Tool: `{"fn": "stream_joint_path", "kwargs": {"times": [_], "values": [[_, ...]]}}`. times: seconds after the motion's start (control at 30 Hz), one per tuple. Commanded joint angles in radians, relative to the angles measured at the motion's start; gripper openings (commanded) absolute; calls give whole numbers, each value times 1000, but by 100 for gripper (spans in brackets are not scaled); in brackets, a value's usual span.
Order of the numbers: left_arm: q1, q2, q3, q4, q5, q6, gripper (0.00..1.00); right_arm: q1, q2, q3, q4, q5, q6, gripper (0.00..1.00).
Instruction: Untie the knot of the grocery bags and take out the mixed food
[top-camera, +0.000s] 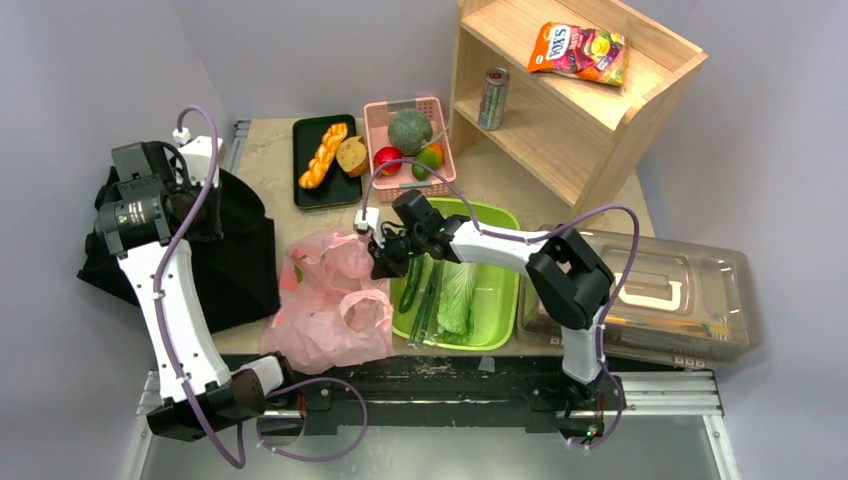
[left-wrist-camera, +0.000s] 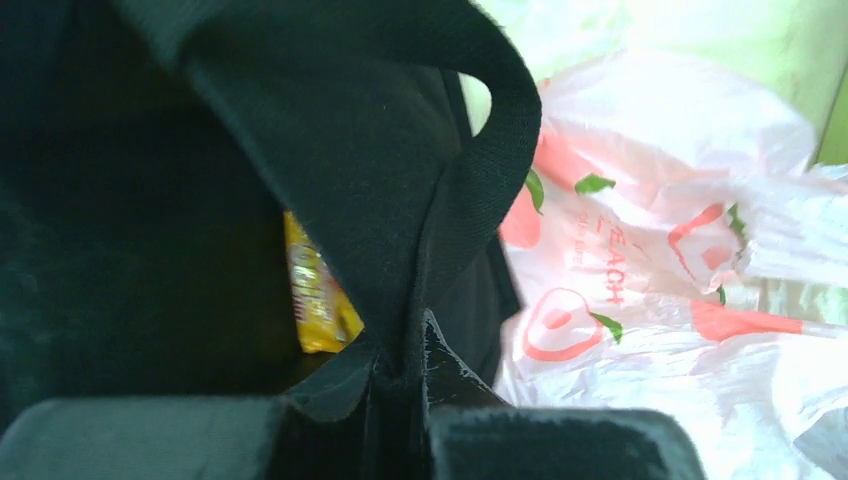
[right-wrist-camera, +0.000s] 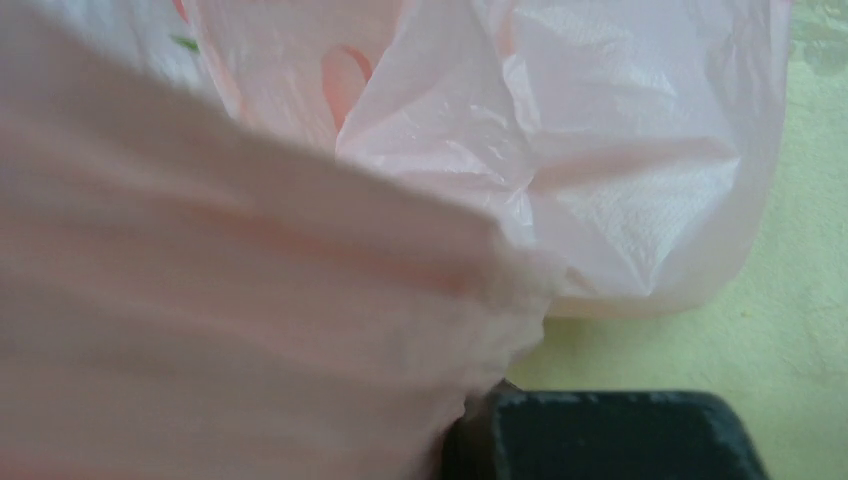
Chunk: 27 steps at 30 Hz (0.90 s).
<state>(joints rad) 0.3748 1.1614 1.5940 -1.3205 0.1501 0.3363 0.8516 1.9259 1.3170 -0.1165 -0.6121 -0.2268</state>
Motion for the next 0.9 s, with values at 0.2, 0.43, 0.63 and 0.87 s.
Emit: {"fn": "stream_joint_path", "kwargs": {"times": [0.2, 0.43, 0.63, 0.87], "values": [[6, -18, 408, 260, 41, 76, 0, 64, 120, 148, 84, 12, 98, 0], [5, 83, 730, 229, 76, 85, 0, 103, 229, 227, 238, 53, 260, 0], [5, 90, 811, 216, 36, 117, 0, 144, 401, 417, 363, 108, 502, 0], [6, 15, 793, 160, 29, 164, 0, 160, 540, 638, 410, 214, 567, 0]]}}
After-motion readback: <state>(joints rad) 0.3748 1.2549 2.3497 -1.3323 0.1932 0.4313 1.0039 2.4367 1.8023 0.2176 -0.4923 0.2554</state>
